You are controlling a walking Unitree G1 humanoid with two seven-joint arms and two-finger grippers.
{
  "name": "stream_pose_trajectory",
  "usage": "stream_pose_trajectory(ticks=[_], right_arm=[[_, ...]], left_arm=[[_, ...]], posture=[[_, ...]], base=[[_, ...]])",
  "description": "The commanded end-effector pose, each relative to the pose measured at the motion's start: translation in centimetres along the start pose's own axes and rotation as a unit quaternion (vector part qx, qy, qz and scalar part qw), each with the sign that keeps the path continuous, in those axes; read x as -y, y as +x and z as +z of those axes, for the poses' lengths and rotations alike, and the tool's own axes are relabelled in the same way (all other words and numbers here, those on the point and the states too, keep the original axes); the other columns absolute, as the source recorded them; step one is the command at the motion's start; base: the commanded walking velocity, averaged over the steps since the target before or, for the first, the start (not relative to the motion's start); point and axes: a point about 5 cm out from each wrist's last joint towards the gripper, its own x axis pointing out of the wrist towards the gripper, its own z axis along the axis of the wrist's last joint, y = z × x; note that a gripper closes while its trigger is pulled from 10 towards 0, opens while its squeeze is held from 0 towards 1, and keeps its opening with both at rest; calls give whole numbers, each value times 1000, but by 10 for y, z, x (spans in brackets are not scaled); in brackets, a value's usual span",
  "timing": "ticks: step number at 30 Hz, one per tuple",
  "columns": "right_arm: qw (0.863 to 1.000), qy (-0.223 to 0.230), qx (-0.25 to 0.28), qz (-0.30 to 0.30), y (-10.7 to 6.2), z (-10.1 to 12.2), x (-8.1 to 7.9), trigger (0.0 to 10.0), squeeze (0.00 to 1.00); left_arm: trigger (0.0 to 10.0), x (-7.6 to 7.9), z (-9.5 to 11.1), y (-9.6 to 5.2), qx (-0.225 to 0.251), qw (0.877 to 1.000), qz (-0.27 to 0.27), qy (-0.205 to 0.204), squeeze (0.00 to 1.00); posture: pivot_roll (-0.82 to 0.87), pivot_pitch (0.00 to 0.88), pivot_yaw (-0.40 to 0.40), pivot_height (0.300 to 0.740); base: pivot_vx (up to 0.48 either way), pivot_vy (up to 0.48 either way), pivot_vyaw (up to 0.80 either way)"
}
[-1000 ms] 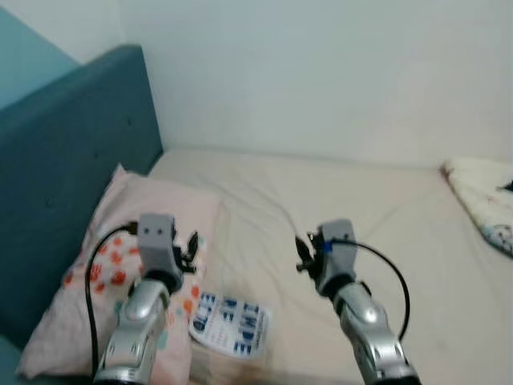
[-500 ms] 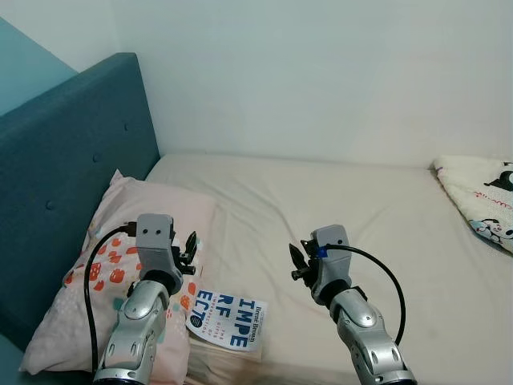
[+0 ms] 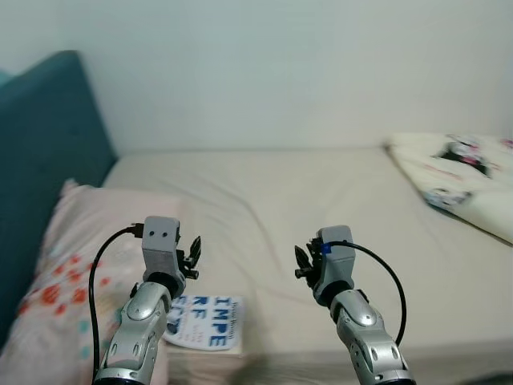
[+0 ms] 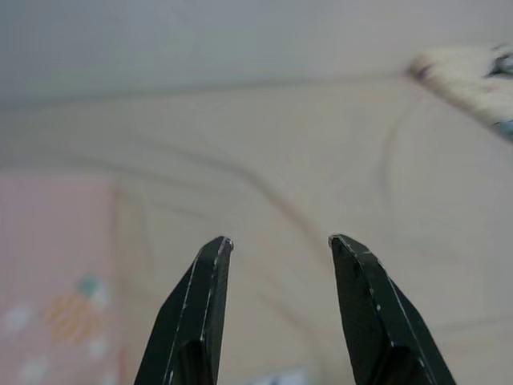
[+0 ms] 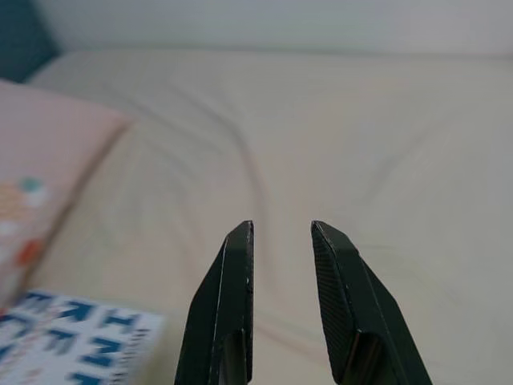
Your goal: Clean up the room
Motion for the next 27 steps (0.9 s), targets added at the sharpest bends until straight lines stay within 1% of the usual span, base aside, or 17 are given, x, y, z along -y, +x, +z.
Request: stream_pose_trajectory(ticks=[1,6,11,13,17,23,27], right_arm=[[1000,3,1,10,1,1,-3,10000,0],[999,13,-7,29,2,-1,-9,10000,0],[999,8,-20,24,1,-4,-9,10000,0],[999,15,-25,21,1,-5,-9,10000,0],[999,18,-24,17,1,-5,-7,10000,0],[1000,16,-12,18,0,-1,-5,10000,0],[1000,24,0,4,0,2,-2,10000,0]], left_arm=[[10000,-4,-4,-2,-7,1000,8,-1,0],[10000,-7,-4,0,-9,1000,14,-3,0],[10000,-7,-4,0,-9,1000,13,-1,0],[10000,-6,-4,1,-8,1000,10,1,0],[10000,-6,-5,1,-8,1000,9,0,0],[10000,-4,-6,0,-9,1000,9,-2,0],[10000,-3,-6,0,-12,1000,8,-5,0]], posture=[[-12,0,-27,740],[-10,0,-26,740],[-11,0,-25,740],[-13,0,-23,740],[-15,0,-22,740],[-15,0,-23,740],[-13,0,-24,740]], base=[[0,0,0],[0,0,0],[0,0,0],[0,0,-800],[0,0,-800],[0,0,0],[0,0,0]])
